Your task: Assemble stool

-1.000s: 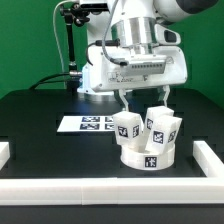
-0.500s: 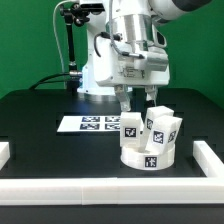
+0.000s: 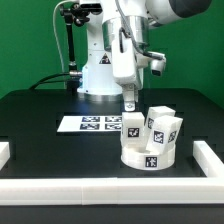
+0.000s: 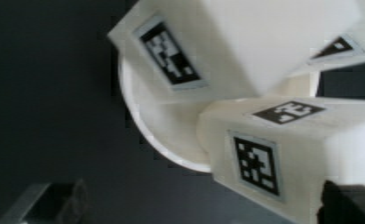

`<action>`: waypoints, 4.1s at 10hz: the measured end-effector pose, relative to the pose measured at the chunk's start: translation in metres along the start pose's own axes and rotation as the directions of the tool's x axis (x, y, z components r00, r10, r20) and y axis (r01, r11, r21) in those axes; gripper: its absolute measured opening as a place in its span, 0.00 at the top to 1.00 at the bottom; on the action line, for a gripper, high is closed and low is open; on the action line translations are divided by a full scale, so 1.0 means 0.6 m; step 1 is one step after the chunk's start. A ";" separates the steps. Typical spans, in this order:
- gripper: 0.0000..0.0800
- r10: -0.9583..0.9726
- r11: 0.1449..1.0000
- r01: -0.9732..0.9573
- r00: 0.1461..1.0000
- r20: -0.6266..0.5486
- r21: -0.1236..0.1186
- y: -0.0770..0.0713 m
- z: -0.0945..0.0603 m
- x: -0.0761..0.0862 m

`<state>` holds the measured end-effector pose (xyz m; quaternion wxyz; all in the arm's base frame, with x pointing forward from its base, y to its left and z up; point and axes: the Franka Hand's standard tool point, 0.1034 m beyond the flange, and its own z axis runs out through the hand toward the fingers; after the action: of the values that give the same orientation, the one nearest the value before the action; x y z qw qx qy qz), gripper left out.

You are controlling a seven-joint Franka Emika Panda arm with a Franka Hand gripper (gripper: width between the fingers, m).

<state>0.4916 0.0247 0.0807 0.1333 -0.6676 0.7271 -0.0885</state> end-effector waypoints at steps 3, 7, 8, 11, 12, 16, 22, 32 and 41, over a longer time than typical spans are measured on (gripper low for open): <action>0.19 -0.280 0.960 0.279 0.960 0.002 0.019 -0.017 -0.016 -0.006; 0.19 -0.541 0.841 0.541 0.841 0.021 0.015 -0.005 -0.024 -0.038; 0.19 -0.559 0.829 0.559 0.829 0.009 0.013 0.001 -0.023 -0.044; 0.19 -0.724 0.690 0.724 0.690 -0.006 0.012 -0.010 -0.025 -0.045; 0.19 -0.802 0.595 0.804 0.595 -0.046 0.017 -0.017 -0.035 -0.052; 0.19 -0.971 0.228 0.973 0.231 -0.058 0.046 -0.023 -0.072 -0.104; 0.19 -0.994 0.103 0.994 0.104 -0.033 0.032 -0.021 -0.057 -0.103; 0.19 -0.861 -0.505 0.862 -0.506 0.047 0.030 -0.066 -0.017 -0.074; 0.19 -0.797 -0.576 0.812 -0.584 0.155 0.097 -0.061 -0.024 -0.078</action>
Offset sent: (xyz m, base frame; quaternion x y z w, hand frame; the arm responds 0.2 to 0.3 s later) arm -0.0028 0.0134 0.0277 0.0035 -0.0299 -0.1329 0.9907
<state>0.5253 0.0671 0.1091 0.0079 -0.9607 -0.2680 -0.0716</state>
